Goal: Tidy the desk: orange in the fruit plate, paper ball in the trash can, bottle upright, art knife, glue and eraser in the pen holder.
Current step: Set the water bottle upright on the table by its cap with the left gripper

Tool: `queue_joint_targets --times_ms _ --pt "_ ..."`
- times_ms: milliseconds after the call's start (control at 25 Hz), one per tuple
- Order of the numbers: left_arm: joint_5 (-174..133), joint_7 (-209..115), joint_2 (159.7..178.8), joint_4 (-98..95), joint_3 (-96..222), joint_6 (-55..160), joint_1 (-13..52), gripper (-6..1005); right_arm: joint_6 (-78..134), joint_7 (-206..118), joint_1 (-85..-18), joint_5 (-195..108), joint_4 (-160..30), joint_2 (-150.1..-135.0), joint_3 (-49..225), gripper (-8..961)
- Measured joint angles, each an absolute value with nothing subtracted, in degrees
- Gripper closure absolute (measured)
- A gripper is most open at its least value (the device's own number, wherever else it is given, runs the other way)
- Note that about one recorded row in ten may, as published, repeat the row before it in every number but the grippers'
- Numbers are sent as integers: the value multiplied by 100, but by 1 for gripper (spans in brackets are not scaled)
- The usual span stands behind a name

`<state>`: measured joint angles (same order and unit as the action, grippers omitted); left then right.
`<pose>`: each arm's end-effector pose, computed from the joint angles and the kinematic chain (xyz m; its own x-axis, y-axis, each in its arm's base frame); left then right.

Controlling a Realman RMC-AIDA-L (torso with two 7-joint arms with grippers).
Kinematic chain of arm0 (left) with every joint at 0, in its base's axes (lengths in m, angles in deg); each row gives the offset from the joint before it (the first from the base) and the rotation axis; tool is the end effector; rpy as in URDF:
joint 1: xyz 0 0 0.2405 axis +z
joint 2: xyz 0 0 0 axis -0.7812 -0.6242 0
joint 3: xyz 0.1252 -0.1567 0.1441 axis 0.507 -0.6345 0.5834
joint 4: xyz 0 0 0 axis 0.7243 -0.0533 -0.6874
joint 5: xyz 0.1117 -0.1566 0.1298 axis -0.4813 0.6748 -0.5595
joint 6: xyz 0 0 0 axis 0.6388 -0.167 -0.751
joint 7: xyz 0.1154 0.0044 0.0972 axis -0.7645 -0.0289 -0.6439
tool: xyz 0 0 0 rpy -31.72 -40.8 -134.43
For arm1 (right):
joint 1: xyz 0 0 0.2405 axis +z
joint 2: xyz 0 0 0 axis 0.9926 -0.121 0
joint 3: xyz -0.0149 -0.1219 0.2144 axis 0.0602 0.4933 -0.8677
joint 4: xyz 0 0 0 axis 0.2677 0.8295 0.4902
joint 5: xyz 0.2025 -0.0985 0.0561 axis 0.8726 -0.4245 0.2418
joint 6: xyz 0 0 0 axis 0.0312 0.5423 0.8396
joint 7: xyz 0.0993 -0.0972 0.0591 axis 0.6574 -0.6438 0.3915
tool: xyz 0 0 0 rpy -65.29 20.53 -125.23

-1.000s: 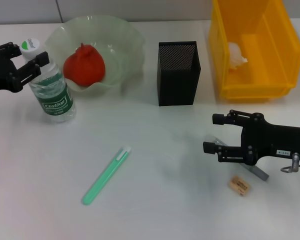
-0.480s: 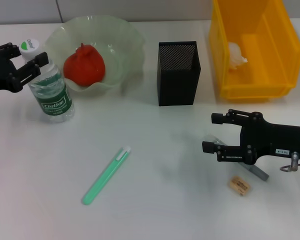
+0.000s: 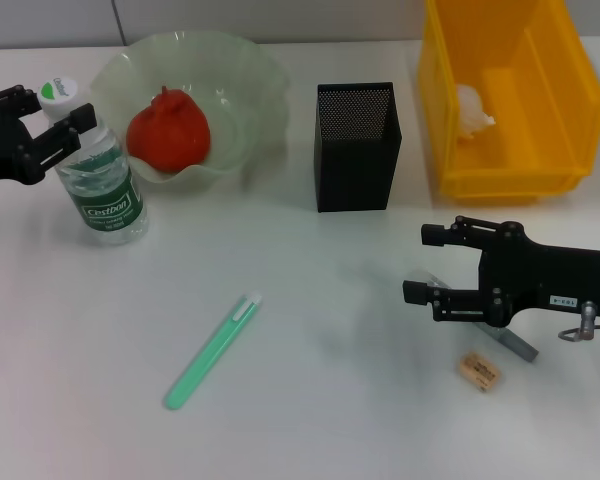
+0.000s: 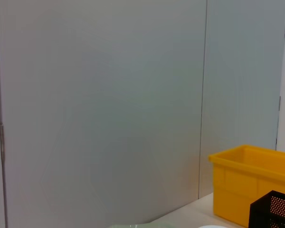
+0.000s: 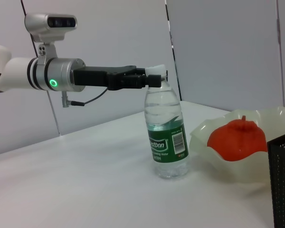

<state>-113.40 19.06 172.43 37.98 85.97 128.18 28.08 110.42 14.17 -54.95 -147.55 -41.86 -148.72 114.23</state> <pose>-0.3187 0.3463 0.0689 0.7795 0.1350 0.6117 0.5193 -0.6853 -0.5105 0.2939 0.3078 -0.0296 0.8148 -0.2427 -0.5265 -0.3758 -0.9126 -0.1609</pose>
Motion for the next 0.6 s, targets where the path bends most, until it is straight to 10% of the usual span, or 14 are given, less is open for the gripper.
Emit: queue_joint_targets --times_ms 600 --pt "-11325 1906 17252 3789 8580 12828 2824 277 11048 1418 -5492 -14742 -4186 -14871 11423 142"
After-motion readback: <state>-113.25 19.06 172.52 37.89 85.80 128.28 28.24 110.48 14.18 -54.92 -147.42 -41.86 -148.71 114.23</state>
